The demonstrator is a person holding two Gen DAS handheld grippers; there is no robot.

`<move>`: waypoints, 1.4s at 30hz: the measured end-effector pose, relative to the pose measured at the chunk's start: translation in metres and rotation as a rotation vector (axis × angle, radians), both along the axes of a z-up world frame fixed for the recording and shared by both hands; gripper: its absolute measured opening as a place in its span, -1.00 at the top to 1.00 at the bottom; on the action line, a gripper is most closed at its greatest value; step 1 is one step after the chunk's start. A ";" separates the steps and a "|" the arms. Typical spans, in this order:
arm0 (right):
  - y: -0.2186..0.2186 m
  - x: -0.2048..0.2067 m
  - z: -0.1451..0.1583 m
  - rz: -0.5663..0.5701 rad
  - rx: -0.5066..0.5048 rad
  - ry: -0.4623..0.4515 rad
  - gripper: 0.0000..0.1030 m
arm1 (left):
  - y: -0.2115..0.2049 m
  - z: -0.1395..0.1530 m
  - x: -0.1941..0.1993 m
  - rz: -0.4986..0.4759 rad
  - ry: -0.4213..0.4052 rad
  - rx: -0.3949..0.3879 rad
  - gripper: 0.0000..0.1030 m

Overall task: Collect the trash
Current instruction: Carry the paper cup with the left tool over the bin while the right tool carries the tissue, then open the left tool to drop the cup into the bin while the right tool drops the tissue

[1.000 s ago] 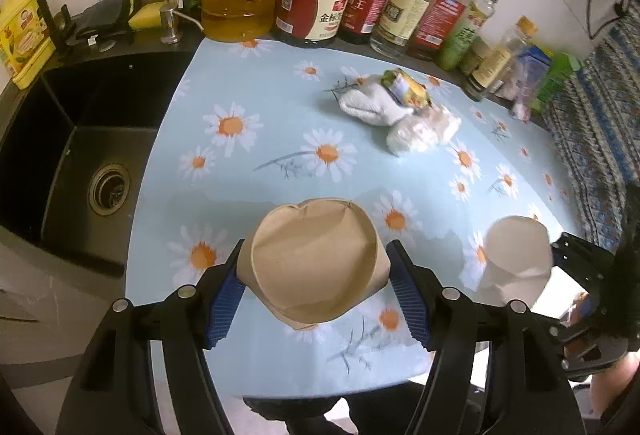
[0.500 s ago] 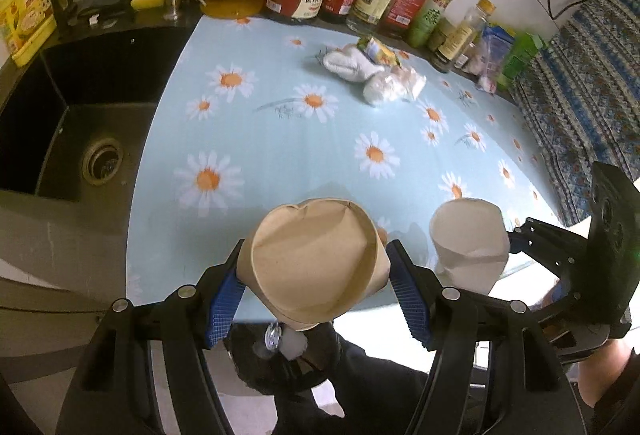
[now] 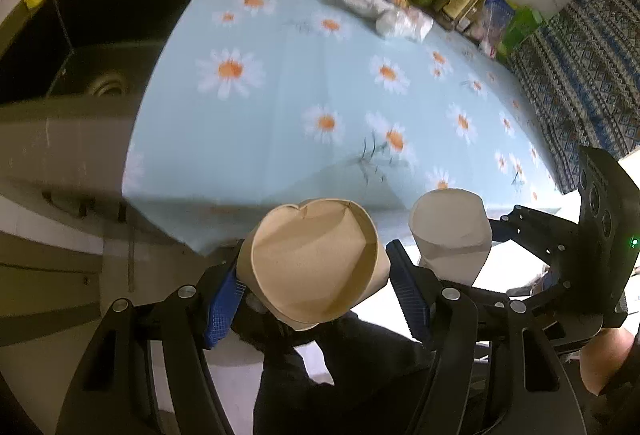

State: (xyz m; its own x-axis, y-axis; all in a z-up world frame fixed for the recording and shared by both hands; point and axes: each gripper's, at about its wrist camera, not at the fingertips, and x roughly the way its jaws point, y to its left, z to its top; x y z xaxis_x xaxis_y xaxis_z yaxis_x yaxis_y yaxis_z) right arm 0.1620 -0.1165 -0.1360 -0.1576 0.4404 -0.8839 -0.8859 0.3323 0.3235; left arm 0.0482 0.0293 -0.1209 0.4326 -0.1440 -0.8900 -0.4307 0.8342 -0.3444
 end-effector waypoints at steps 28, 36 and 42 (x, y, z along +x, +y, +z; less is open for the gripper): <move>0.003 -0.037 -0.079 -0.005 -0.152 0.113 -0.37 | -0.023 -0.122 -0.042 0.030 0.226 -0.213 -0.29; 0.008 -0.023 -0.076 -0.031 -0.156 0.132 -0.45 | -0.025 -0.131 -0.037 0.040 0.246 -0.258 -0.58; 0.006 -0.016 -0.072 -0.068 -0.140 0.168 -0.61 | -0.021 -0.133 -0.036 0.062 0.260 -0.258 -0.59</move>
State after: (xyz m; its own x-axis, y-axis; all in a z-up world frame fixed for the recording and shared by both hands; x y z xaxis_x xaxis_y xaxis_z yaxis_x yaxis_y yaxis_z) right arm 0.1463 -0.1107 -0.2077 -0.2822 0.3300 -0.9008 -0.7974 0.4414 0.4114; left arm 0.0121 0.0085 -0.2544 0.2116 -0.3584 -0.9093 -0.5789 0.7036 -0.4121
